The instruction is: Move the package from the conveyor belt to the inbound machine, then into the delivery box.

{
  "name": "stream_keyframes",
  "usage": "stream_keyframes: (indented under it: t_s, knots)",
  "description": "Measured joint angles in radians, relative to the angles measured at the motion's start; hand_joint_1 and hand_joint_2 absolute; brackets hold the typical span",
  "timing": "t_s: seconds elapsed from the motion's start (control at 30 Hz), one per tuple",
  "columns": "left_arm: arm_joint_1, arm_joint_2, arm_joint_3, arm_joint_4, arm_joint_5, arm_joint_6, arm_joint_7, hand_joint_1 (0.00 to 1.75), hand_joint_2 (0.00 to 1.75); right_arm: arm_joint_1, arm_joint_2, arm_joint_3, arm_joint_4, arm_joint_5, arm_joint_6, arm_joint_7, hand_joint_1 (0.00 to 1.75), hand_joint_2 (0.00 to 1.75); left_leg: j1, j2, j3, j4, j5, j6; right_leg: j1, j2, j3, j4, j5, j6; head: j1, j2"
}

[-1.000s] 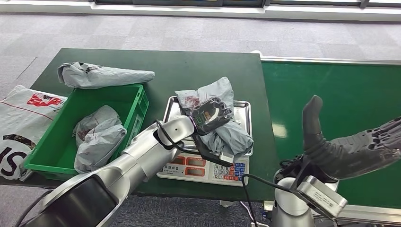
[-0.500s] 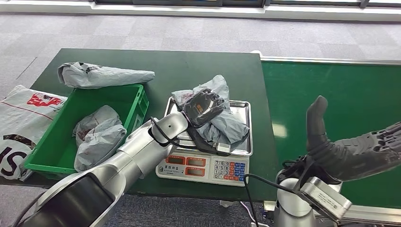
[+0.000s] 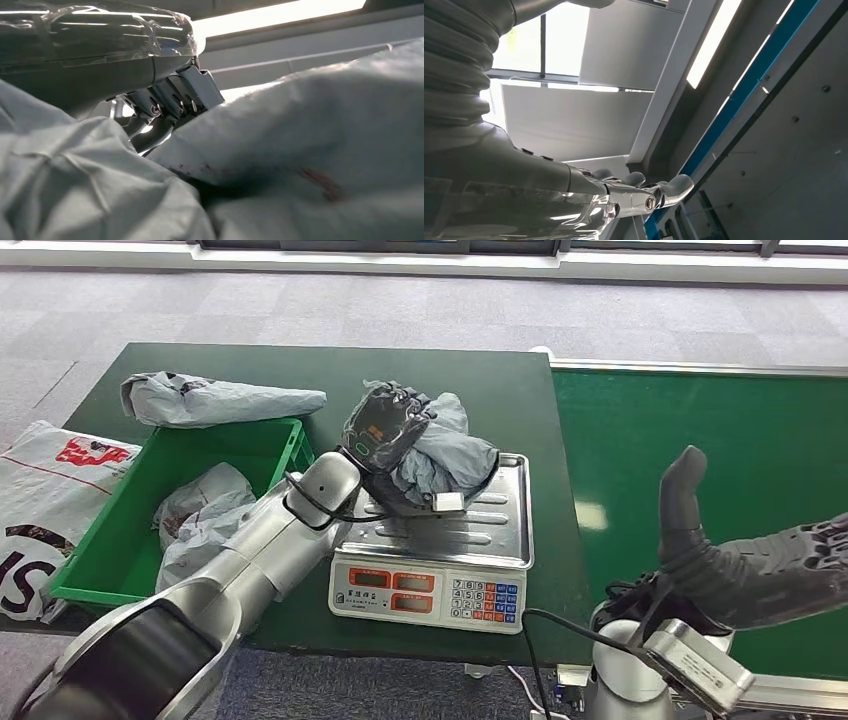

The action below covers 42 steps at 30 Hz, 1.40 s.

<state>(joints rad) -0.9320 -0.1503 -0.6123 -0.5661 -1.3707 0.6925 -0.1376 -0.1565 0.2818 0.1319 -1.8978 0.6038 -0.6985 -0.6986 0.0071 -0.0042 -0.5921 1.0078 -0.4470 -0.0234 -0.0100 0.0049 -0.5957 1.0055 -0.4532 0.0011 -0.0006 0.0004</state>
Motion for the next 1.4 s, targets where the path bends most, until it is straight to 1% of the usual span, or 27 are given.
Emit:
stream_keyframes:
  t_s: [0.1, 0.2, 0.47, 0.87, 1.03, 1.17, 1.4]
  knots:
    - [0.018, 0.03, 0.047, -0.063, -0.011, 0.0, 0.017, 1.75, 1.75, 0.001, 0.0, -0.003, -0.001, 0.0, 0.0, 0.0, 0.0, 1.75, 0.0, 0.0, 0.0, 0.0, 0.0, 0.0, 0.0, 0.0, 0.0, 0.0, 0.0, 0.0, 0.0, 0.0]
    - [0.029, 0.045, 0.075, -0.099, -0.012, 0.0, 0.022, 1.75, 1.75, 0.001, 0.0, -0.005, -0.001, -0.001, 0.0, 0.0, 0.0, 1.75, 0.0, 0.0, -0.001, 0.0, 0.0, 0.0, 0.0, 0.0, 0.0, 0.0, 0.0, 0.0, 0.0, 0.0]
    - [0.051, 0.066, 0.111, -0.152, -0.021, 0.0, 0.025, 1.75, 1.75, 0.001, 0.0, -0.009, -0.001, -0.001, 0.0, 0.0, 0.0, 1.75, 0.0, 0.0, -0.001, 0.0, 0.0, 0.0, -0.001, 0.0, 0.0, 0.0, 0.0, 0.0, 0.0, 0.0]
    - [0.129, 0.089, 0.24, -0.274, -0.1, 0.0, 0.031, 1.75, 1.75, 0.001, 0.0, -0.009, 0.0, -0.014, 0.0, 0.0, 0.0, 1.75, 0.0, 0.0, -0.001, 0.0, 0.0, 0.0, 0.0, 0.0, -0.001, 0.0, 0.0, 0.0, 0.0, 0.0]
    - [0.18, 0.098, 0.319, -0.39, -0.118, 0.001, 0.091, 1.75, 1.75, 0.001, 0.0, -0.009, 0.004, -0.018, 0.0, 0.0, 0.0, 1.75, 0.0, 0.0, -0.001, 0.0, 0.0, 0.0, 0.0, 0.0, -0.001, 0.0, 0.0, 0.0, 0.0, 0.0]
    - [0.216, 0.103, 0.395, -0.504, -0.117, 0.002, 0.075, 1.75, 1.75, 0.0, 0.0, -0.009, 0.008, -0.021, 0.0, 0.0, 0.0, 1.75, 0.0, 0.0, -0.001, 0.0, 0.0, 0.0, 0.0, 0.0, -0.001, 0.0, 0.0, 0.0, 0.0, 0.0]
    - [0.267, 0.098, 0.488, -0.639, -0.116, 0.002, 0.037, 1.75, 1.75, -0.001, 0.0, -0.009, 0.014, -0.022, 0.0, 0.0, 0.0, 1.75, 0.0, 0.0, -0.001, 0.0, 0.0, 0.0, 0.0, 0.0, -0.001, 0.0, 0.0, 0.0, 0.0, 0.0]
